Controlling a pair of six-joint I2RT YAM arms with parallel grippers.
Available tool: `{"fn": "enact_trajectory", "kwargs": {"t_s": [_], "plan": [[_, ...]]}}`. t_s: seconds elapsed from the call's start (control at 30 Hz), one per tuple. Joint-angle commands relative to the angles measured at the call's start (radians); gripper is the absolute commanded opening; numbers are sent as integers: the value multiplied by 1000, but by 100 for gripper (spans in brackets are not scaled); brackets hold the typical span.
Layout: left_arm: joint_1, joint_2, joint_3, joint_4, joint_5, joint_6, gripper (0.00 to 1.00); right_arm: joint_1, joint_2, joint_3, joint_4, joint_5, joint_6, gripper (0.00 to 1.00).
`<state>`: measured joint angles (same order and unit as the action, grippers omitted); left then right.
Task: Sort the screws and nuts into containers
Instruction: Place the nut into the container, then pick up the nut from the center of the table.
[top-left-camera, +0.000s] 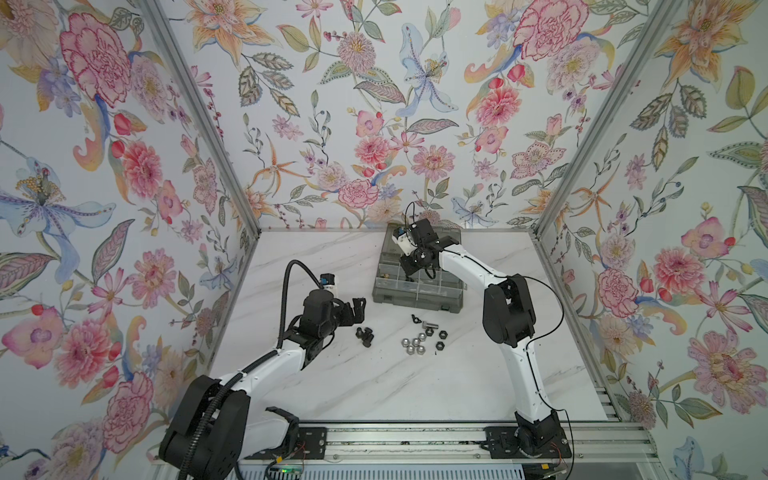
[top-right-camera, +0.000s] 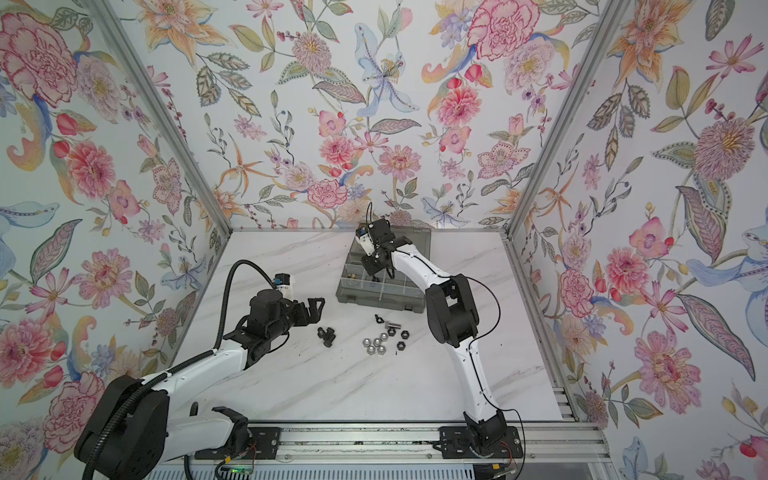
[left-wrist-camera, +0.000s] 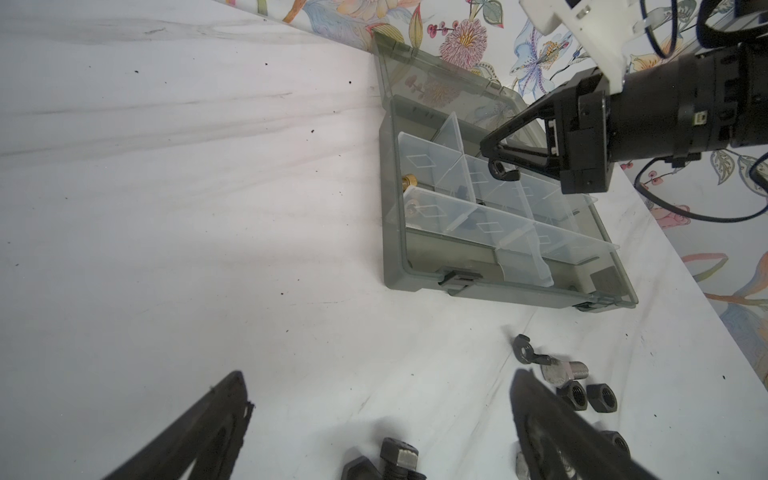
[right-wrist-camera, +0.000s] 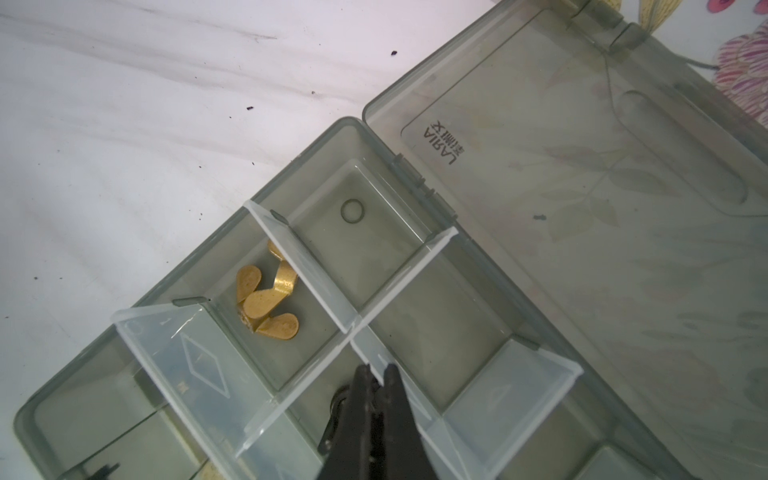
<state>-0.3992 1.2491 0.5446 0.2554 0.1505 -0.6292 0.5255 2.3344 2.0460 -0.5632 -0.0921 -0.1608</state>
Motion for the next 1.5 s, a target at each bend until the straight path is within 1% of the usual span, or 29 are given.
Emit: {"fn": "enact_trajectory", "kwargs": {"t_s": [0.0, 0.07, 0.13, 0.2, 0.27, 0.33, 0.47, 0.6, 0.73, 0.9, 1.07, 1.23, 1.47], "plan": [[4, -23, -15, -1, -2, -3, 99, -7, 10, -7, -7, 17, -6, 0], [4, -26, -15, -1, -5, -4, 99, -7, 8, -10, -6, 16, -7, 2], [5, -28, -15, -6, -7, 0, 99, -5, 5, -10, -7, 19, -6, 9], [4, -30, -14, -7, -8, 0, 99, -5, 1, -10, -7, 16, -5, 11], [5, -32, -14, -10, -9, 0, 99, -5, -7, -9, -7, 11, -5, 15], [6, -34, -15, -10, -10, 0, 99, -5, -15, -11, -7, 14, -8, 22], [5, -34, -14, -11, -10, 0, 99, -7, -51, -33, -7, 15, -13, 28], [4, -34, -12, -11, -9, 0, 99, -4, -132, -103, -7, -1, -5, 34], [5, -39, -12, -12, -11, -1, 100, 13, -254, -233, -6, -24, 2, 39], [5, -36, -3, -12, -10, -1, 99, 46, -392, -412, -7, -40, 16, 43], [5, -28, 6, -14, -5, 2, 99, 73, -470, -561, -5, -59, 35, 46], [4, -22, 10, -13, -3, 3, 99, 82, -464, -649, 3, -48, 33, 47], [5, -20, 3, -9, 1, -1, 99, 87, -406, -665, 23, -62, 30, 47]]}}
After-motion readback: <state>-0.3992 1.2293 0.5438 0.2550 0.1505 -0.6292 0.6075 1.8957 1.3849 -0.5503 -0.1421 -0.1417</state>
